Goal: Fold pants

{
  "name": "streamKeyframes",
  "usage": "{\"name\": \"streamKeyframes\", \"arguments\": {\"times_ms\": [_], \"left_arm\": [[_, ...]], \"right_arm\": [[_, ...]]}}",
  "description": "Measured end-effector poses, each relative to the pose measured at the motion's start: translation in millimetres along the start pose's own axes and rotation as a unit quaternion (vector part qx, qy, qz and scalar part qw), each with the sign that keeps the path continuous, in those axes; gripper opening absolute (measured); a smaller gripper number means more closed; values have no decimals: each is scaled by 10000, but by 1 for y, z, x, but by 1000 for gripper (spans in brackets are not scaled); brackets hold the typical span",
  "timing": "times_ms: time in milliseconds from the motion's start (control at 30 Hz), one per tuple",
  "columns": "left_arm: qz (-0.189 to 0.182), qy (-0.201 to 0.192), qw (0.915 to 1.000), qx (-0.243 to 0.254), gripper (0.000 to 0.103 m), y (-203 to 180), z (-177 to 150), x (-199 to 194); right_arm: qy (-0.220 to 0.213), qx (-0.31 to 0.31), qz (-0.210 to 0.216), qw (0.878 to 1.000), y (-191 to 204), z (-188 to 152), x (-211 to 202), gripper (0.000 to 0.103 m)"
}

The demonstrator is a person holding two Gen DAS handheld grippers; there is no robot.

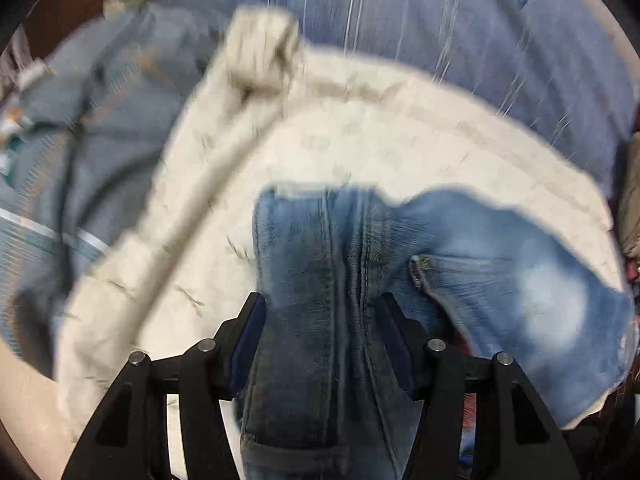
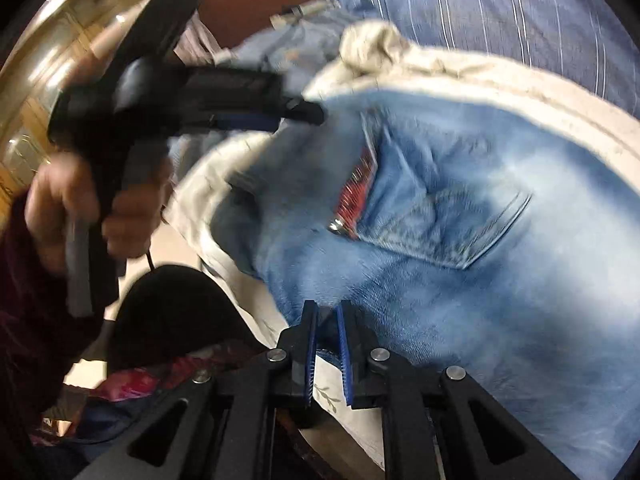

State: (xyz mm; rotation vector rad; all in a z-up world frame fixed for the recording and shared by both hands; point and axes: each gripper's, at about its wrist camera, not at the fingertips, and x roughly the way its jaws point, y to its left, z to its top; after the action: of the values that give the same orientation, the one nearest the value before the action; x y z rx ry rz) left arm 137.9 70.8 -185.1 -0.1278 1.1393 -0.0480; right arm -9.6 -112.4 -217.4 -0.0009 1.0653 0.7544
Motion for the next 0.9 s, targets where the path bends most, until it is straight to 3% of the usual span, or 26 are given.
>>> {"name": "streamKeyframes", "arguments": {"times_ms": [67, 167, 233, 367, 433, 567, 700, 767, 833, 900], "left_arm": [[-48, -24, 9998, -176, 73, 6, -2, 9], [-111, -24, 9994, -321, 73, 10, -2, 0], [-25, -144, 9996, -245, 72, 3, -3, -13], [327, -787, 9959, 320, 72, -31, -8, -48], [260, -1059, 9916, 697, 72, -58, -12, -64], [-230, -1033, 9866, 1243, 72, -112, -18, -67], [-140, -740, 9825, 1702, 72, -156, -33, -42], [-417, -445, 9822, 1779, 72, -167, -39, -26], [-313, -271, 9798, 1958, 72, -181, -51, -14], [70, -245, 9722, 2328, 72, -194, -62, -2]], "right_arm": [[-37, 162, 123, 9998, -7, 0, -2, 12], [-80, 274, 194, 9994, -13, 1, -17, 12], [-331, 308, 75, 9989, -22, -2, -37, 12], [-814, 727, -325, 9935, -58, -17, -84, 12], [-1067, 1048, -615, 9868, -81, -31, -108, 12], [-1386, 1663, -1556, 9638, -127, -77, -157, 12], [-1786, 2338, -2141, 9315, -168, -117, -203, 12], [-1962, 2567, -2383, 9159, -181, -134, -221, 12], [-2015, 2748, -2609, 9032, -190, -148, -234, 12], [-1840, 2899, -2852, 8949, -204, -165, -238, 12]]}}
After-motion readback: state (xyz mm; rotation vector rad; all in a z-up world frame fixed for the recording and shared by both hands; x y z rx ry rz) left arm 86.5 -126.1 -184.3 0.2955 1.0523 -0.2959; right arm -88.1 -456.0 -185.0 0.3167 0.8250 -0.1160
